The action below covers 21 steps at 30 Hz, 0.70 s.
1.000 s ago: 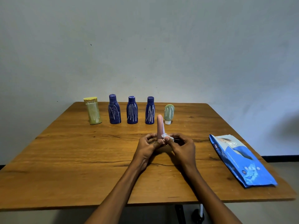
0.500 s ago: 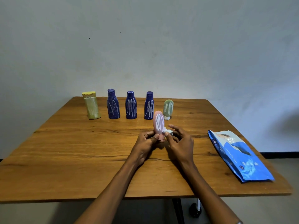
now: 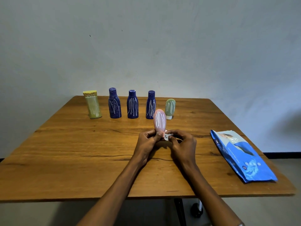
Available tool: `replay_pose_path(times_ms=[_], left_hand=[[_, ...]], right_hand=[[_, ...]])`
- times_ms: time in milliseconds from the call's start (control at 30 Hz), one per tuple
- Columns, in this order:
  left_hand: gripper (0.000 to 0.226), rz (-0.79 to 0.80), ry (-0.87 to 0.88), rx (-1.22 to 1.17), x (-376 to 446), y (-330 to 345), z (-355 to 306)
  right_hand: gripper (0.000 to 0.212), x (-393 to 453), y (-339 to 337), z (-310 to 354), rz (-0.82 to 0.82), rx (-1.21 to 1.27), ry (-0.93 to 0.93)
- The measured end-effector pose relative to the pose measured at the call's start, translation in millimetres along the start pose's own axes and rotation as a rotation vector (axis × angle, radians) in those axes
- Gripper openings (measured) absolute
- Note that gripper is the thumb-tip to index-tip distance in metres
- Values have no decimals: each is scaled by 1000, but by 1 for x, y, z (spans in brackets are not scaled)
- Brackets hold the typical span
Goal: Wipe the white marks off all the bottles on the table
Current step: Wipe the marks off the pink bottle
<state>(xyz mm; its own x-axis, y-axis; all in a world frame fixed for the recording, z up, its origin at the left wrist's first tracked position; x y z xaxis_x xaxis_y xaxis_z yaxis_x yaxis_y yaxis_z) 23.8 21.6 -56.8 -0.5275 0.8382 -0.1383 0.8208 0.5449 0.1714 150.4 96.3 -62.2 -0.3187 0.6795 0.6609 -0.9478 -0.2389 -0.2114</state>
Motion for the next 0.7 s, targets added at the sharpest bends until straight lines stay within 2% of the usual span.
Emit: replay_pose_path(times_ms=[233, 400, 567, 700], left_hand=[[23, 85, -29, 67, -2, 1, -2], [29, 123, -51, 53, -1, -1, 0], [24, 71, -20, 39, -3, 0, -2], [21, 35, -37, 41, 0, -2, 1]], right_hand=[[34, 2, 0, -1, -10, 32, 4], [22, 2, -1, 5, -35, 39, -34], [22, 0, -1, 5, 12, 20, -14], [27, -3, 0, 9, 78, -19, -76]])
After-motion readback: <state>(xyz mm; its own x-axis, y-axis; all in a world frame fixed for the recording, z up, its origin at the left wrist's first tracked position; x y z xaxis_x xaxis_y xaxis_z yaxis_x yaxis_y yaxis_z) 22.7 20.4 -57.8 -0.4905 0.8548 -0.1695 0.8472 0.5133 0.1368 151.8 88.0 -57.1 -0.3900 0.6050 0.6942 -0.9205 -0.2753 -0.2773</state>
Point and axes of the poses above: each hand's wrist, its own x-axis towards the middle knuckle, its own y-axis out of the palm, z = x × y, the point moved 1 cm from there along x, towards the middle knuckle, and after that the axes turned 11 degrees about -y, right-handed, at the moved point
